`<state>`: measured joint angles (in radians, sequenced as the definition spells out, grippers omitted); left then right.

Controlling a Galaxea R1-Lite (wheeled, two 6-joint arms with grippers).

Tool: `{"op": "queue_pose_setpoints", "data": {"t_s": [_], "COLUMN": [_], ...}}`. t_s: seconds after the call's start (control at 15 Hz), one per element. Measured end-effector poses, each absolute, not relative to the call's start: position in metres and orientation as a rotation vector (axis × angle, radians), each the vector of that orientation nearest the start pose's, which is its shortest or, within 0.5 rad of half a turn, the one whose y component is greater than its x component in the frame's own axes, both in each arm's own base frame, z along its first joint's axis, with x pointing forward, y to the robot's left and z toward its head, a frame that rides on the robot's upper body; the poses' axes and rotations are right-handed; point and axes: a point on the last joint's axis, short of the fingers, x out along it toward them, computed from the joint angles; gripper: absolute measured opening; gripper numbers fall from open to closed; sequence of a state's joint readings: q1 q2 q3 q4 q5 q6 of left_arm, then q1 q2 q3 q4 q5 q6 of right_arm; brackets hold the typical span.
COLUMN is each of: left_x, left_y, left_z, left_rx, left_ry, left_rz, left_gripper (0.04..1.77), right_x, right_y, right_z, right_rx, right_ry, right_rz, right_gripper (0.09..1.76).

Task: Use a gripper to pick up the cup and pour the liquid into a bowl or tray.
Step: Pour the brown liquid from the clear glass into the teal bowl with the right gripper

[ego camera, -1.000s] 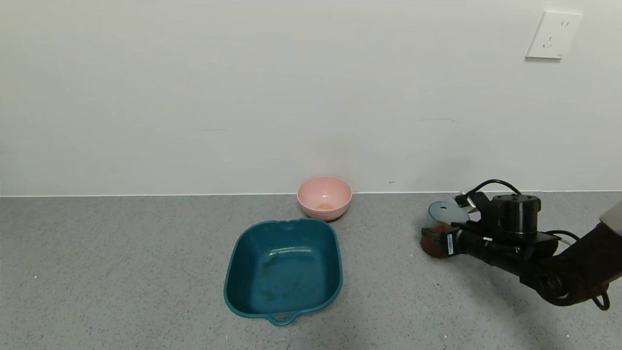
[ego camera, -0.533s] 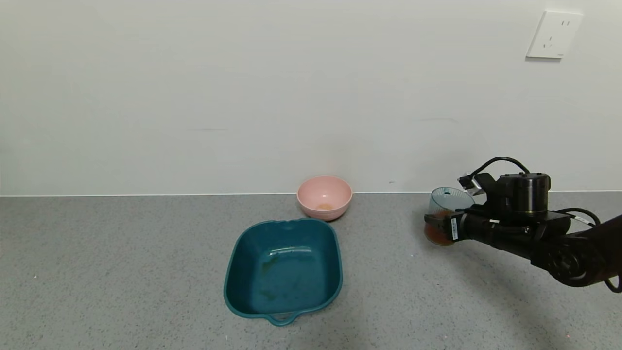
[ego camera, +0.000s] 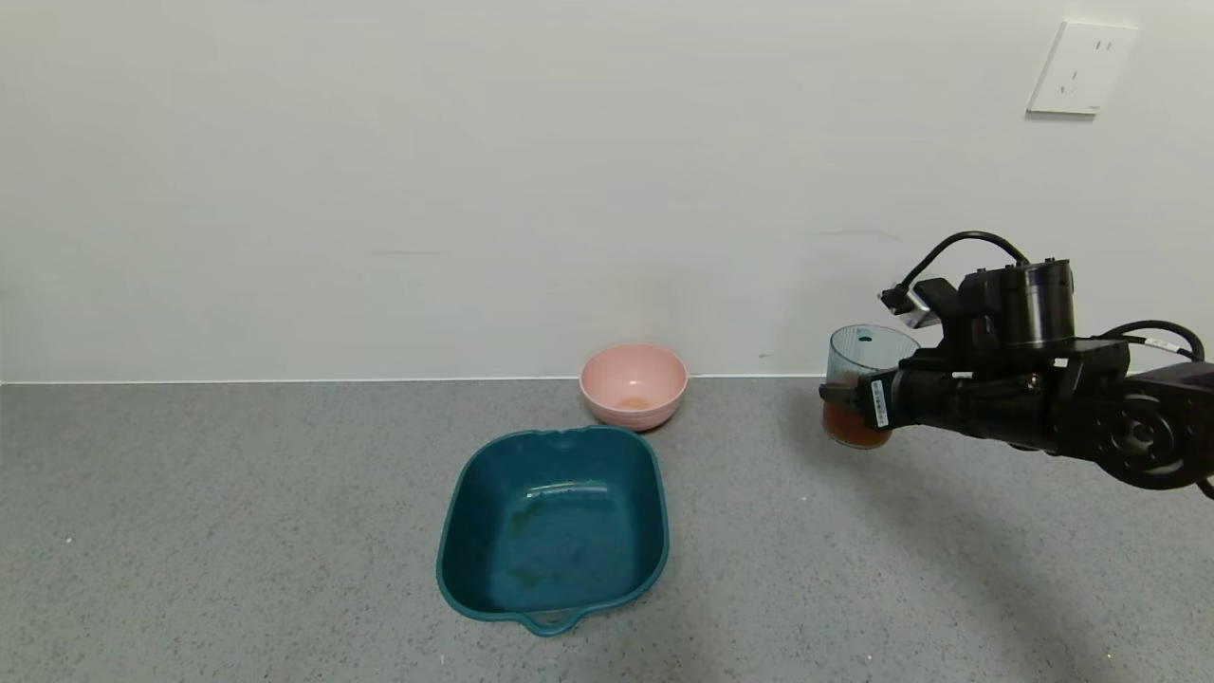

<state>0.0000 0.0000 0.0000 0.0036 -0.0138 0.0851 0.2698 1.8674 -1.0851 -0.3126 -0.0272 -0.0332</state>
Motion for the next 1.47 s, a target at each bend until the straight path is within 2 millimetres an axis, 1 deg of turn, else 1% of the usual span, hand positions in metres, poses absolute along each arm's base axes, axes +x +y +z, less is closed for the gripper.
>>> {"op": "queue_pose_setpoints", "data": {"t_s": [0.2, 0.33, 0.47, 0.67, 0.93, 1.27, 1.47], "left_x": [-0.023, -0.023, -0.023, -0.023, -0.023, -0.023, -0.023], "left_y": [0.000, 0.000, 0.000, 0.000, 0.000, 0.000, 0.000], "left_z": [0.075, 0.075, 0.075, 0.075, 0.075, 0.075, 0.075], "left_rx": [0.085, 0.085, 0.085, 0.085, 0.085, 0.085, 0.085], "left_ry": [0.003, 0.003, 0.003, 0.003, 0.003, 0.003, 0.003], "left_rz": [-0.014, -0.014, -0.014, -0.014, -0.014, -0.014, -0.014], "left_gripper": [1.72, 1.72, 1.72, 1.72, 1.72, 1.72, 1.72], "right_x": [0.342, 0.340, 0.336, 0.330, 0.324, 0.317, 0.309], "right_y": [0.111, 0.125, 0.139, 0.163, 0.195, 0.228, 0.252], "right_z": [0.197, 0.211, 0.221, 0.231, 0.233, 0.225, 0.218], "right_rx": [-0.123, -0.137, -0.151, -0.175, -0.211, -0.323, -0.406], "right_ry": [0.456, 0.445, 0.432, 0.416, 0.414, 0.410, 0.399], "right_rz": [0.251, 0.260, 0.271, 0.287, 0.318, 0.346, 0.369], "right_gripper": [1.36, 1.36, 1.36, 1.36, 1.36, 1.36, 1.36]}}
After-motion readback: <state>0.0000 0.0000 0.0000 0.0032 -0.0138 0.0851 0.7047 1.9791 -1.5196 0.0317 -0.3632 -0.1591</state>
